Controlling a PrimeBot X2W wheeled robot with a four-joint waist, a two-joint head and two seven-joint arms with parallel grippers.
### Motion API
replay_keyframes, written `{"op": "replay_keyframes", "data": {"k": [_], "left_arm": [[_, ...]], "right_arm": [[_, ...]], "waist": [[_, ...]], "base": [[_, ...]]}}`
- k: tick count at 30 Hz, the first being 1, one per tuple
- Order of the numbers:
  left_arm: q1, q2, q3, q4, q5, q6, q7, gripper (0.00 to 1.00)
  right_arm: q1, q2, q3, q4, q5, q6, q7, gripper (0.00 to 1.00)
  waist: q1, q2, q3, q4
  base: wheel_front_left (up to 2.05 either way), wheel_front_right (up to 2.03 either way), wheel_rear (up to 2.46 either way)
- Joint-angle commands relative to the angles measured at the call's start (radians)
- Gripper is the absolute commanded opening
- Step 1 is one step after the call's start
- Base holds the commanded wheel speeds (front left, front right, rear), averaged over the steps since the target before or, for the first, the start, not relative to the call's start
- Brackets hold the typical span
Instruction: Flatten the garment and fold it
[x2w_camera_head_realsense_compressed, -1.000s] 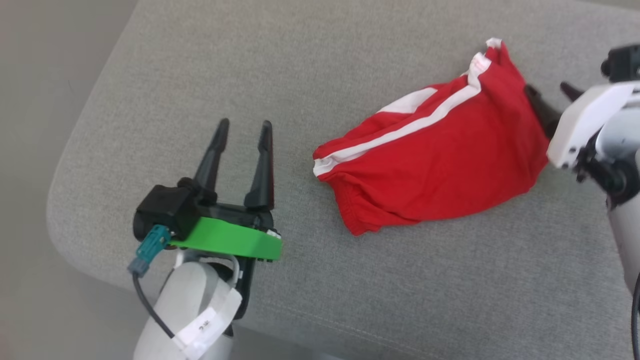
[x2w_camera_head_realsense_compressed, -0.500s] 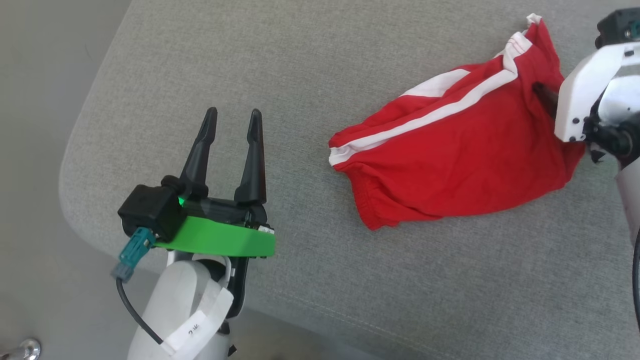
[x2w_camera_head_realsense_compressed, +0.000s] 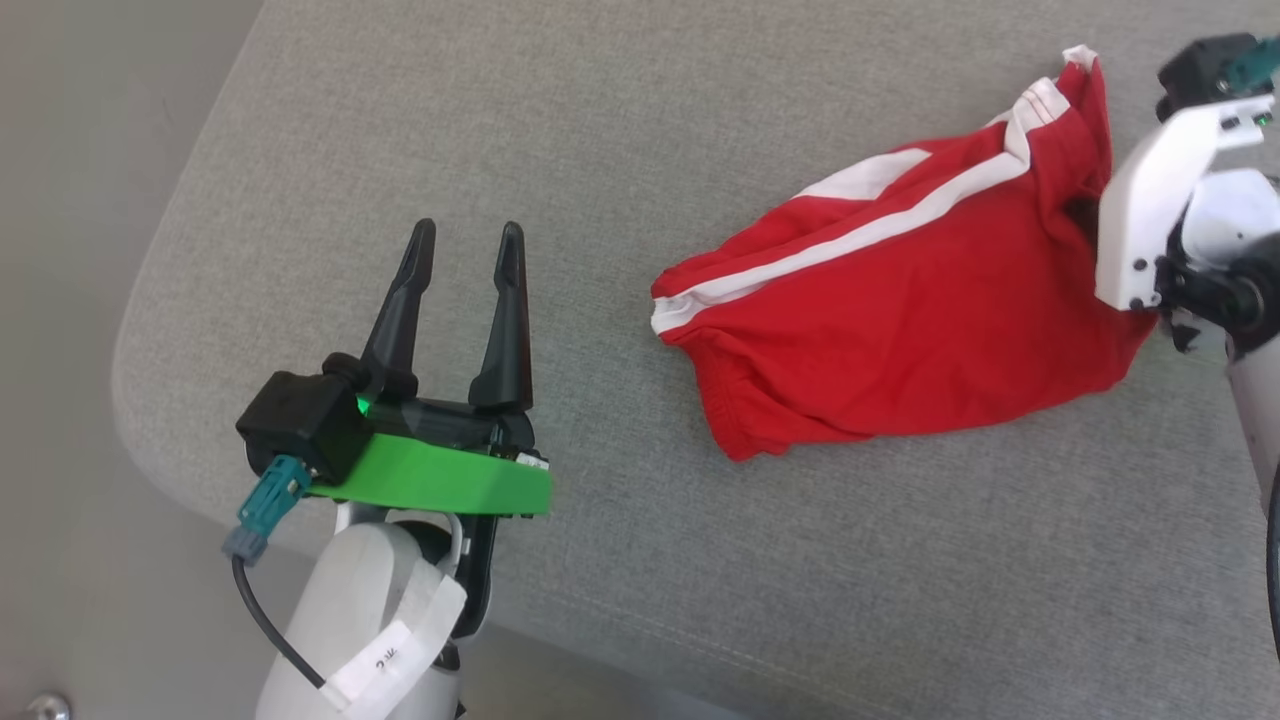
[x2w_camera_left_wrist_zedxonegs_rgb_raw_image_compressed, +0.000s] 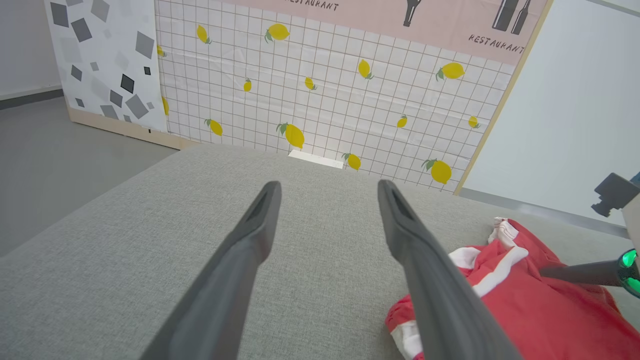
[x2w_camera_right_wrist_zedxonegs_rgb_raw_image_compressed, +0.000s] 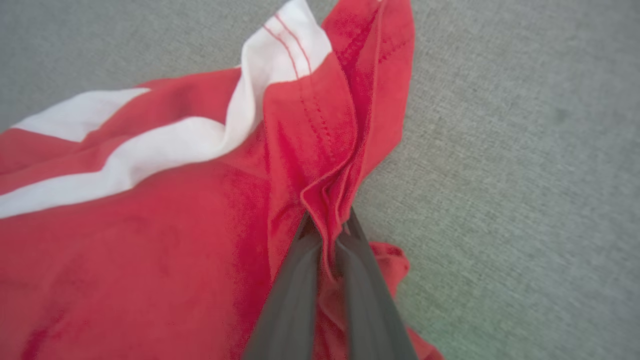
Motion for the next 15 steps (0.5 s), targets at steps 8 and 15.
{"op": "replay_keyframes", "data": {"k": [8, 15], "left_arm": [[0.045, -0.004, 0.013, 0.023, 0.017, -0.009, -0.004, 1.00], [0.081, -0.004, 0.030, 0.040, 0.038, -0.029, -0.004, 1.00]], "right_arm": [[0.133, -0.015, -0.135, -0.046, -0.031, -0.002, -0.096, 0.00], [0.294, -0.013, -0.331, -0.156, -0.150, -0.002, -0.120, 0.00]], "waist": [[0.0001, 0.0000, -0.072, -0.060], [0.0001, 0.0000, -0.125, -0.119]], "base": [[0.00, 0.00, 0.00], [0.00, 0.00, 0.00]]}}
